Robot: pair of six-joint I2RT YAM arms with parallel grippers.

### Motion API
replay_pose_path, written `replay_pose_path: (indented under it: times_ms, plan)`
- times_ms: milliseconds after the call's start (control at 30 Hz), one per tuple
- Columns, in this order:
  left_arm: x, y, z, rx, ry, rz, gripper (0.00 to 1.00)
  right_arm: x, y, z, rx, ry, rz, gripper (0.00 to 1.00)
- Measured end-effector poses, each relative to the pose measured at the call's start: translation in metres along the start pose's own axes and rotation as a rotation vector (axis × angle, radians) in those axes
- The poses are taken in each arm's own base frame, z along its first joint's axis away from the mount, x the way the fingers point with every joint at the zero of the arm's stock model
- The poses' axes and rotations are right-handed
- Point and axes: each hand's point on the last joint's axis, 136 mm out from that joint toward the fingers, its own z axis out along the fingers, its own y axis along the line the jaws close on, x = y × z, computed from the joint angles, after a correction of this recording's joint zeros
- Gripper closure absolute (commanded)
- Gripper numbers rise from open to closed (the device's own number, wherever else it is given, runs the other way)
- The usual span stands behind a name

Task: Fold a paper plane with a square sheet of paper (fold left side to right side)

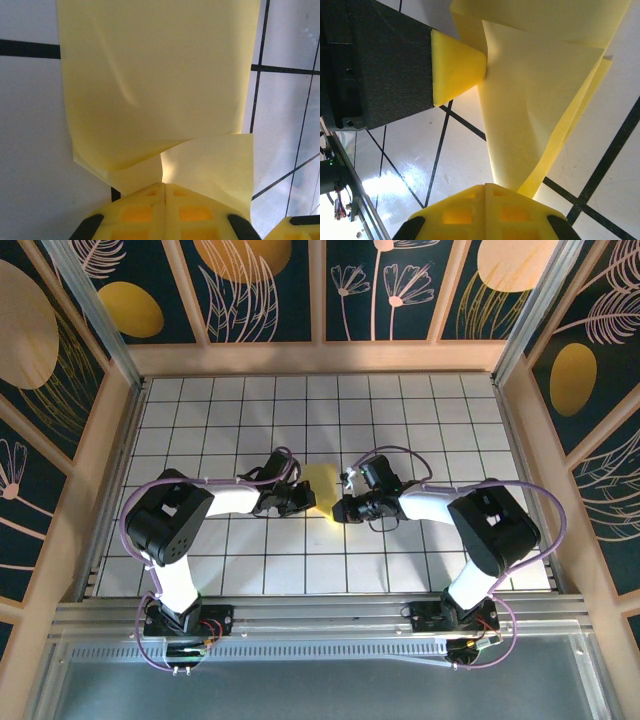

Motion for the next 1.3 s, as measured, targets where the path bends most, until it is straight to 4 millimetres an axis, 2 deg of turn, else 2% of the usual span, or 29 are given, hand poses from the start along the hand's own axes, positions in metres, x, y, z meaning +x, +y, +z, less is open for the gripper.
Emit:
replay_pose_path:
  times_ms: [1300]
  plan:
    - [-0.001,0.0,0.0,-0.008,0.003,-0.003,1.0,0.017,-0.01,0.016,0.023,0.06,0.016,1.0]
